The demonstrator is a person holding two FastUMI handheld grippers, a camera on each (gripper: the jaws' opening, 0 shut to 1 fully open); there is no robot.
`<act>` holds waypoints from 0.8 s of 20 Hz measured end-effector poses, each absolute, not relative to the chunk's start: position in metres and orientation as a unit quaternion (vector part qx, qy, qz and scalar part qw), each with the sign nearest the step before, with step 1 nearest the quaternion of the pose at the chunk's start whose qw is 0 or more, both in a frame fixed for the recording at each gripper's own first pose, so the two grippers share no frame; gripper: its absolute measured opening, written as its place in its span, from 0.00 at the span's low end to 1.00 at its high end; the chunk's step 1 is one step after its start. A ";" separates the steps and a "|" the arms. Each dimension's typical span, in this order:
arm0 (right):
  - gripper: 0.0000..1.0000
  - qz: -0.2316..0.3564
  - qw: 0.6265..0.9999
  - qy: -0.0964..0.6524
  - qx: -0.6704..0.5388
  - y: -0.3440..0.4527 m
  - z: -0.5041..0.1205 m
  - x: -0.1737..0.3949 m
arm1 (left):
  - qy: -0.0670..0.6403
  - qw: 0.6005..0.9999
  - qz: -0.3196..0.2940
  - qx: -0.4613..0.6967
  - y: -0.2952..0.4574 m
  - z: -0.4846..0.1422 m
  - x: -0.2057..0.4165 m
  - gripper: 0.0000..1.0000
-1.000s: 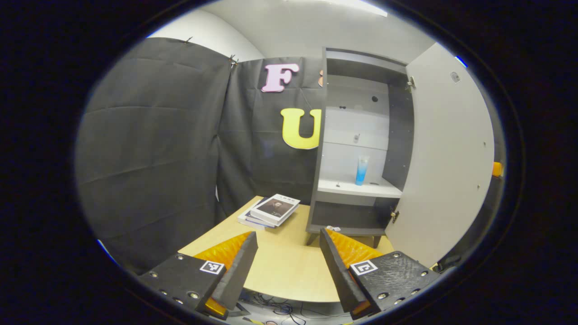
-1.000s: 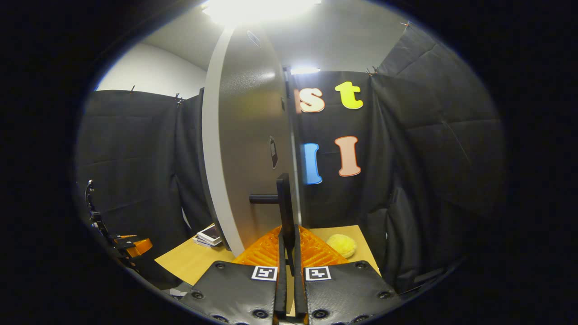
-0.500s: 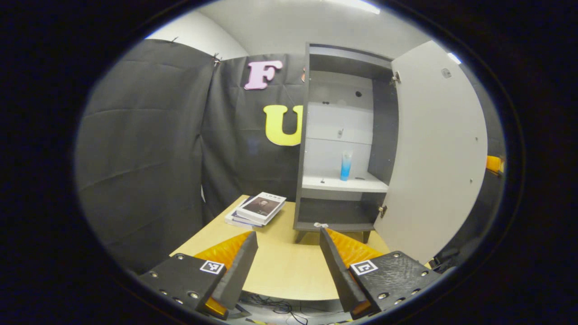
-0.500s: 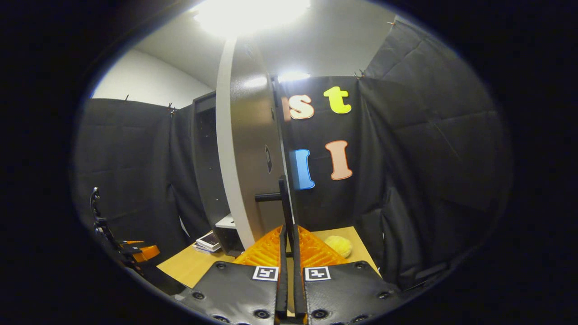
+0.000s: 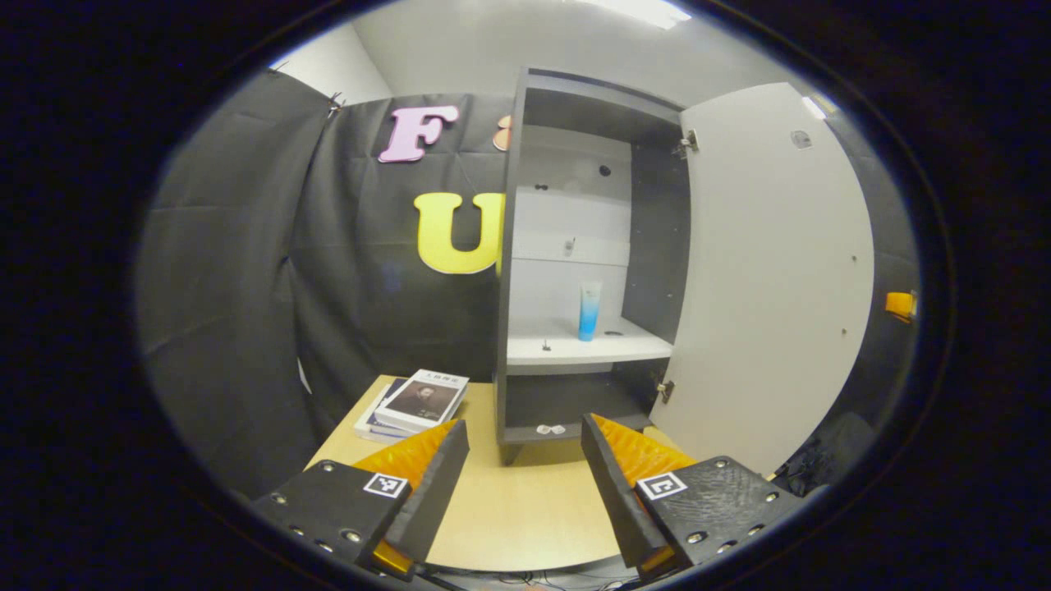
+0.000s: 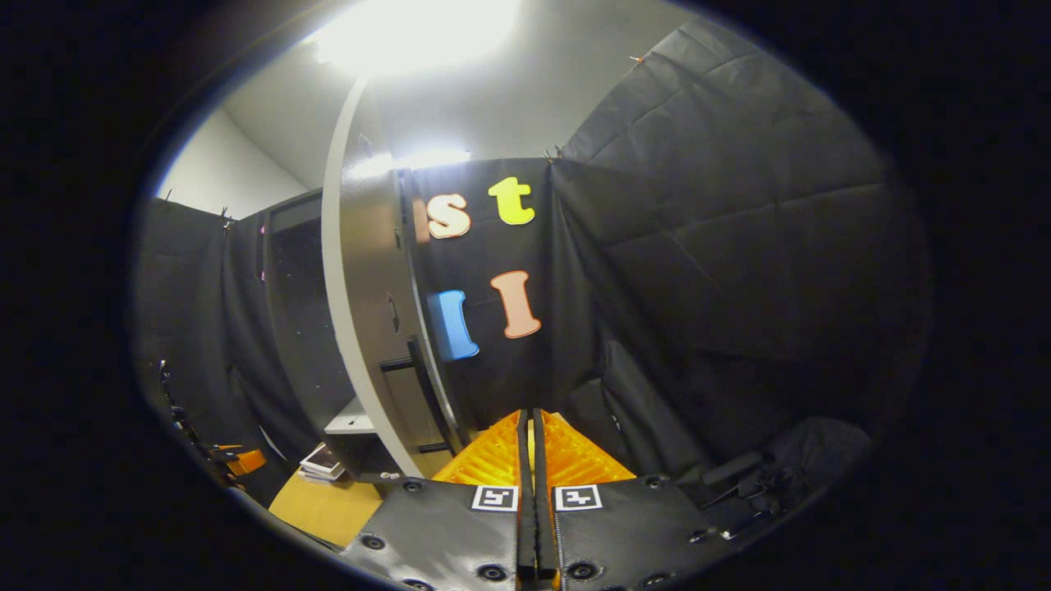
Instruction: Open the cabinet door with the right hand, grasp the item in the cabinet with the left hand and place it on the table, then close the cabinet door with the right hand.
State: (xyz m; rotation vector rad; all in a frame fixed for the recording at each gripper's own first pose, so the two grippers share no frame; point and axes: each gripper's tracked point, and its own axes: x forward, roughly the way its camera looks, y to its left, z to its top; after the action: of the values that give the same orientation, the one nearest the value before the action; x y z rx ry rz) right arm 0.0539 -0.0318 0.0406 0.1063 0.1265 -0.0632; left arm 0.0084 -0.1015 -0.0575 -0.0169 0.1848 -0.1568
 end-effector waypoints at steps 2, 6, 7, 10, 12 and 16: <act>0.02 -0.075 0.995 0.055 0.028 -0.054 0.040 0.066 | 0.083 0.992 -0.094 -0.006 -0.112 -0.047 0.028 0.84; 0.12 -0.087 0.995 0.042 0.022 -0.060 0.039 0.109 | 0.077 0.991 -0.110 -0.015 -0.138 -0.031 0.077 0.84; 0.09 -0.090 0.995 0.041 0.021 -0.064 0.037 0.123 | 0.075 0.991 -0.109 -0.015 -0.143 -0.027 0.093 0.84; 0.16 -0.081 0.995 0.042 0.034 -0.062 0.034 0.166 | 0.068 0.991 -0.112 -0.018 -0.166 -0.014 0.142 0.84; 0.33 -0.083 0.995 0.038 0.033 -0.069 0.030 0.191 | 0.064 0.990 -0.121 -0.025 -0.185 -0.010 0.175 0.86; 0.91 -0.092 0.994 0.052 0.008 -0.083 0.012 0.235 | 0.056 0.989 -0.135 -0.033 -0.213 -0.005 0.233 0.84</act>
State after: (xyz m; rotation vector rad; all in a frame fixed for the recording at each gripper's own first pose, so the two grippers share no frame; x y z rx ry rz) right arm 0.2354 -0.0830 0.0125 0.0161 0.1046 -0.1840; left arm 0.2326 -0.2125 -0.0048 -0.0659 0.1130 -0.2711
